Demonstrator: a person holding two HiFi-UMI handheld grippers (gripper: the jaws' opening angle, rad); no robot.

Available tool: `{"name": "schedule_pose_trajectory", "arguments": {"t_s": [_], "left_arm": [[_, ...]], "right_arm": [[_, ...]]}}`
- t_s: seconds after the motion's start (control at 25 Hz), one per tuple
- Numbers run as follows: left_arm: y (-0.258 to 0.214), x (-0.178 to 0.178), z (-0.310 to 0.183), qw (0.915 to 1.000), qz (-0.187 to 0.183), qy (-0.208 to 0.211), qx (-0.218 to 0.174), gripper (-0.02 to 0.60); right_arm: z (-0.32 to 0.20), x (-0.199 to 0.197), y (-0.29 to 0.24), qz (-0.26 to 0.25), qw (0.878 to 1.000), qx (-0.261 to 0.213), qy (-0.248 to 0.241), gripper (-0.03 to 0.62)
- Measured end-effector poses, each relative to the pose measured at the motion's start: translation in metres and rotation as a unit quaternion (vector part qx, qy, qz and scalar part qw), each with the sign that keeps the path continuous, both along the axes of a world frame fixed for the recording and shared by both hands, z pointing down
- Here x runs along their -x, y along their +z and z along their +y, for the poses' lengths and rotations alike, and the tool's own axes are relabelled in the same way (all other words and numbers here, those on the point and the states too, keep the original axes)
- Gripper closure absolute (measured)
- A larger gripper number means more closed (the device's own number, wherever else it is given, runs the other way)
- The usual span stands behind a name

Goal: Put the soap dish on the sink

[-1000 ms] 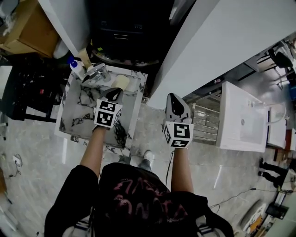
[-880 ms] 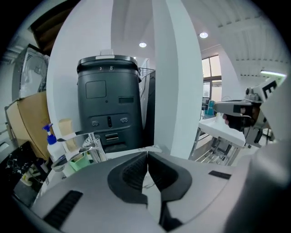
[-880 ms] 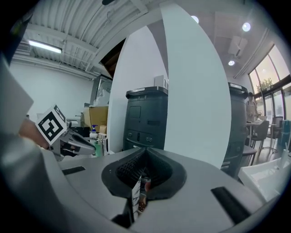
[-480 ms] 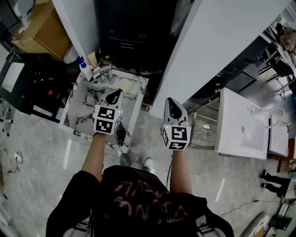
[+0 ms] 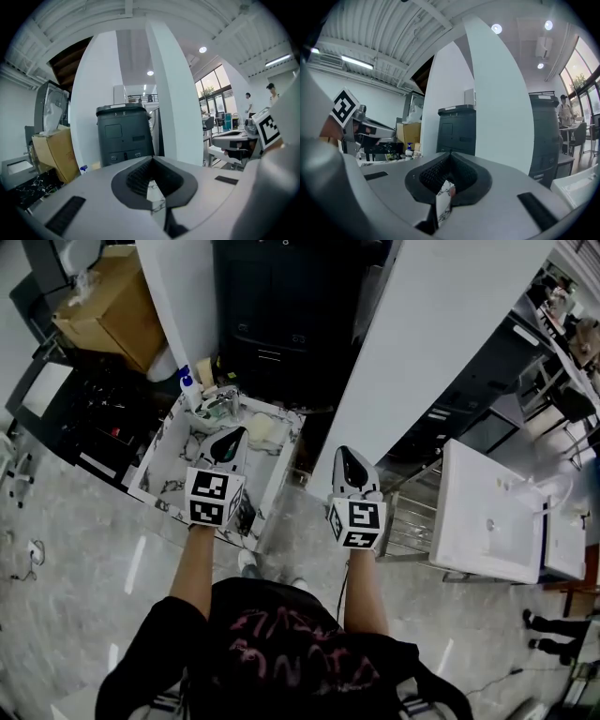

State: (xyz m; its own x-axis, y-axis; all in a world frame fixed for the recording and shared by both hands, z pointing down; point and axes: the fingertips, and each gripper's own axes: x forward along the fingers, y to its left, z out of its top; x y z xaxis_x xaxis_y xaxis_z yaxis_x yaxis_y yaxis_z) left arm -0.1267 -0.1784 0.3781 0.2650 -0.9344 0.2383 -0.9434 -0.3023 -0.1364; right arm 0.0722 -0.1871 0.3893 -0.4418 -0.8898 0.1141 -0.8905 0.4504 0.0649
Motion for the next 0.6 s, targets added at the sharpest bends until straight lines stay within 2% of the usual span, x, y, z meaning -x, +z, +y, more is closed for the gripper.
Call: {"name": "schedule_pose_trajectory", "arguments": {"t_s": [0.28, 0.6], "left_arm": [[-0.017, -0.005, 0.029, 0.9998, 0.002, -0.013, -0.017, 0.566], [-0.021, -0.009, 0.058, 0.999, 0.025, -0.028, -0.023, 0.566]], "right_arm": [[0.018, -0.006, -0.007, -0.004, 1.0, -0.006, -0.015, 0.58], [0.036, -0.014, -0.012, -0.009, 1.0, -0.011, -0.027, 0.582]]}}
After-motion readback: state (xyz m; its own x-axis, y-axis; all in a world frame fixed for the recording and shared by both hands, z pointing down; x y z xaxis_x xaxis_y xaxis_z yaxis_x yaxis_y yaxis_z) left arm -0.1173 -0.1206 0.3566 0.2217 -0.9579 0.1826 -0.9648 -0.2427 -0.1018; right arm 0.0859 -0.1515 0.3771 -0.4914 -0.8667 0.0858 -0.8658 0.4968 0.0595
